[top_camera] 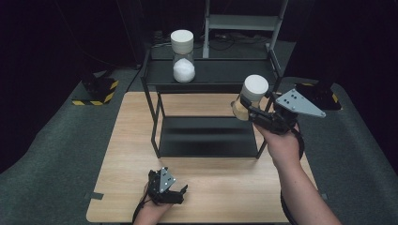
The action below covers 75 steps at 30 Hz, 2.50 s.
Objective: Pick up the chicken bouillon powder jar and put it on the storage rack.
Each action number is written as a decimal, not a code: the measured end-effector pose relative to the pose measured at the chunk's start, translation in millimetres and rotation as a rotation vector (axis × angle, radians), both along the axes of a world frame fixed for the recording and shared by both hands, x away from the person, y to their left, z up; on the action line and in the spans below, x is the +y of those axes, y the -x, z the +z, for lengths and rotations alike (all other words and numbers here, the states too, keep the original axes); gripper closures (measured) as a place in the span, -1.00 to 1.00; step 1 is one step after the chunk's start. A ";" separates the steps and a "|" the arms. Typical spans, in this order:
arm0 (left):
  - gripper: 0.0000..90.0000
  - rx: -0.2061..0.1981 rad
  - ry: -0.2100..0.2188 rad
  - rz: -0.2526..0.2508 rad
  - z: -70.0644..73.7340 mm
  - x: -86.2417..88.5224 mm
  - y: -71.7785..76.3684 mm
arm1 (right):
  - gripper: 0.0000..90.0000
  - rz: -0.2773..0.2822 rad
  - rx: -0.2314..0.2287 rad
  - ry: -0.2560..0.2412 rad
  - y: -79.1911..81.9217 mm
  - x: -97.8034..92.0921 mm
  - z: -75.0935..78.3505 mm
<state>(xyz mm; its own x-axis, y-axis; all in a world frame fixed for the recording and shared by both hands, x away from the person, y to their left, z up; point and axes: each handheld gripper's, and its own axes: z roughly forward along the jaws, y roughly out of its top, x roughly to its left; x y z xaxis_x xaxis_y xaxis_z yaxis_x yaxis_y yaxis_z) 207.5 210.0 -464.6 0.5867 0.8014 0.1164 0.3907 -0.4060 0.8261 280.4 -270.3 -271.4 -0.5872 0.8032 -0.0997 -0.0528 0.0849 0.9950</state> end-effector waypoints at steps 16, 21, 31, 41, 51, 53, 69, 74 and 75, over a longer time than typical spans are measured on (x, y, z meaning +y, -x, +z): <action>-0.97 0.000 0.007 -0.001 -0.4 1.4 0.0 | -0.23 -0.027 -0.054 -0.015 -8.6 13.5 27.4; -0.97 -0.001 0.012 0.001 -0.8 1.9 0.0 | -0.23 -0.045 -0.064 -0.011 -13.4 18.2 35.7; -0.97 0.001 0.019 0.001 -0.9 3.0 -0.2 | -0.23 -0.084 -0.060 -0.016 -30.6 27.7 45.1; -0.97 0.003 0.027 0.002 -1.2 4.3 -0.4 | -0.23 -0.121 -0.032 -0.017 -52.8 36.0 52.2; -0.97 0.000 0.027 0.000 -1.2 5.3 -0.2 | -0.23 -0.139 -0.010 -0.012 -70.1 46.2 54.7; -0.97 0.000 0.027 0.000 -1.2 5.4 -0.2 | -0.23 -0.143 -0.007 -0.009 -72.5 48.3 54.1; -0.97 0.000 0.039 0.003 -2.1 6.5 0.0 | -0.23 -0.141 0.011 -0.016 -82.1 55.1 50.7; -0.97 0.000 0.041 0.002 -2.2 6.6 0.0 | -0.23 -0.138 0.007 -0.011 -83.7 56.8 49.9; -0.97 0.000 0.041 0.002 -2.2 6.7 0.0 | -0.23 -0.139 0.007 -0.011 -84.2 57.2 50.0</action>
